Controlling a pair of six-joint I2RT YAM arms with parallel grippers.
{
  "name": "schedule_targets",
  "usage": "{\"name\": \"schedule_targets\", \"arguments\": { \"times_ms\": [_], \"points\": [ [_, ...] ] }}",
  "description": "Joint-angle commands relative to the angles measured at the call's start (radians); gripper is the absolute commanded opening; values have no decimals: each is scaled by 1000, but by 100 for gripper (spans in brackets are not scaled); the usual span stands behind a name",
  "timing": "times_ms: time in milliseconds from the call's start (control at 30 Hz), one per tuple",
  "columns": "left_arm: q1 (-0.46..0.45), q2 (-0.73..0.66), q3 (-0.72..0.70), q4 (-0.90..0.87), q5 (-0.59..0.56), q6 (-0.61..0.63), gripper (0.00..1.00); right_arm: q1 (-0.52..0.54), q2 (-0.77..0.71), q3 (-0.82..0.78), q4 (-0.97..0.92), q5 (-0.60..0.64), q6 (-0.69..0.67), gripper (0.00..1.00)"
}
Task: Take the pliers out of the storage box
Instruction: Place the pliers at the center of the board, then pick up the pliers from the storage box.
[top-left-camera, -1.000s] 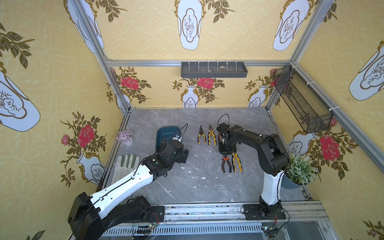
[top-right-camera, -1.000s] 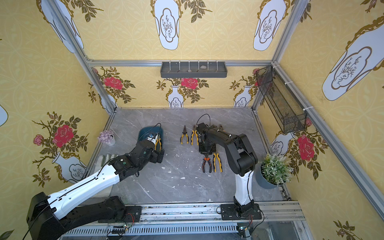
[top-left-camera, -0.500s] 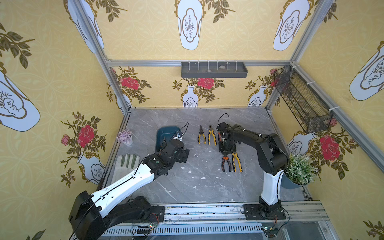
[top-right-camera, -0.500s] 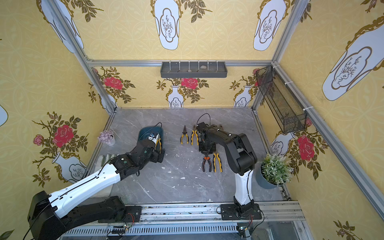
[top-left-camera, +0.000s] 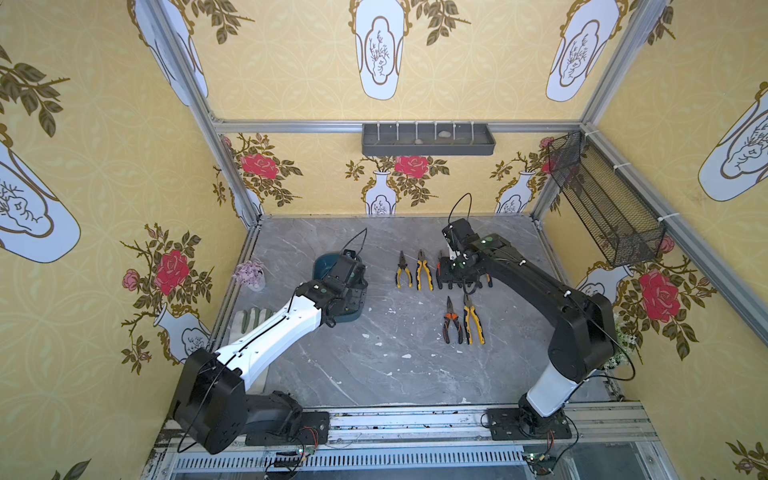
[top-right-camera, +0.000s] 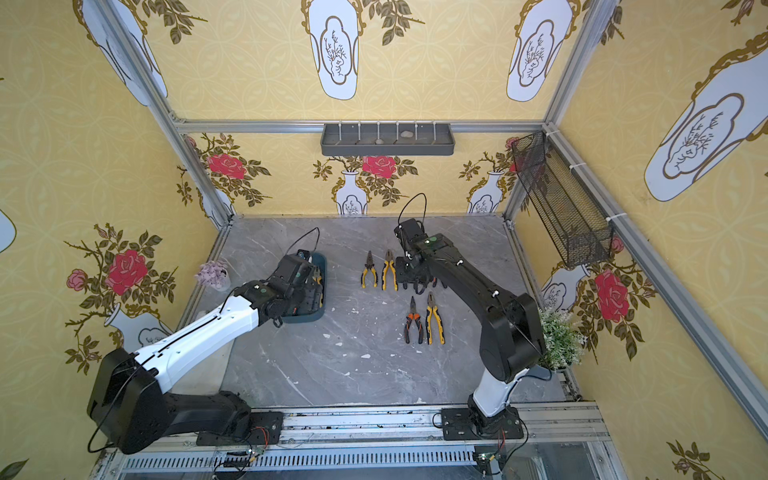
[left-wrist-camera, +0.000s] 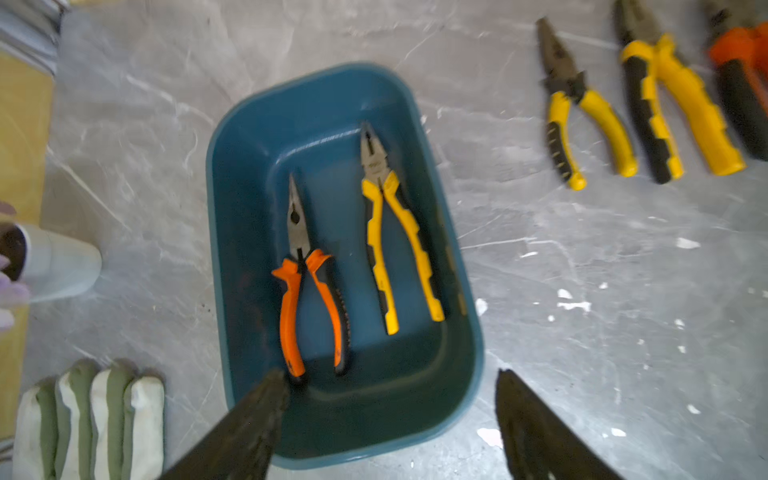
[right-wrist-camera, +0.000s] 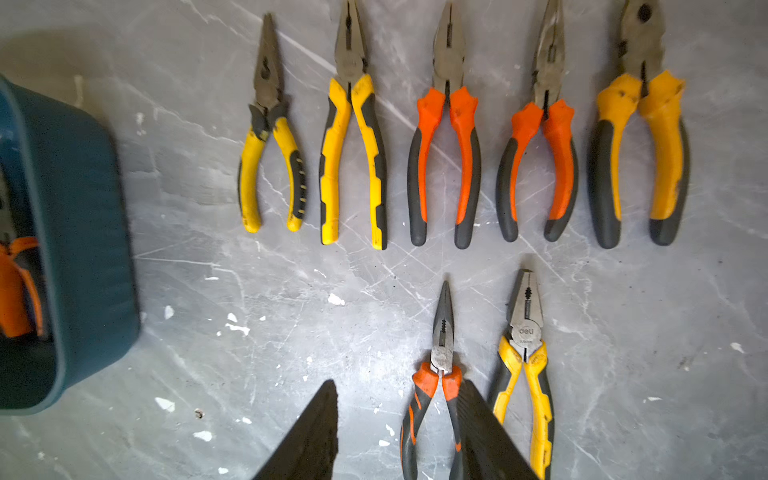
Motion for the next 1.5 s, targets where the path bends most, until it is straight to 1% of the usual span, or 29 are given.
{"name": "schedule_targets", "arguments": {
  "times_ms": [0, 167, 233, 300, 433, 500, 700, 800, 1000, 1033, 1133, 1167, 1233, 1267, 1400, 1467],
  "points": [
    [71, 70, 19, -52, 140, -58, 72, 1, -52, -13, -49, 25, 5, 48],
    [101, 198, 89, -35, 144, -48, 72, -2, -112, -93, -10, 6, 3, 48],
    [126, 267, 124, -29, 170, -44, 67, -7, -119, -122, -1, -4, 5, 48],
    [176, 336, 158, -15, 214, -40, 60, -10, -124, -150, 14, -15, 6, 48],
    [219, 453, 227, -21, 284, -24, 52, -25, -131, -183, 33, -27, -4, 48],
    [227, 498, 273, -52, 306, -8, 50, -38, -133, -195, 41, -35, -9, 48],
    [228, 560, 330, -94, 328, 22, 50, -78, -132, -223, 72, -75, -20, 48],
    [233, 593, 345, -132, 316, 25, 47, -94, -133, -231, 79, -98, -20, 48],
    [231, 634, 311, -175, 276, 17, 45, -118, -154, -241, 78, -105, -28, 48],
    [231, 642, 308, -180, 272, 15, 43, -123, -156, -244, 80, -110, -29, 48],
    [230, 664, 301, -190, 268, 14, 29, -136, -157, -251, 84, -124, -30, 48],
    [228, 667, 300, -191, 265, 14, 23, -140, -157, -254, 85, -129, -31, 48],
    [222, 661, 294, -191, 253, 13, 4, -144, -157, -254, 86, -130, -33, 48],
    [217, 651, 292, -190, 242, 10, 0, -146, -157, -253, 86, -133, -33, 48],
    [212, 590, 284, -192, 199, 5, 0, -151, -154, -250, 84, -134, -36, 48],
    [211, 541, 287, -207, 160, 8, 0, -149, -153, -248, 83, -140, -34, 48]
  ]
}}
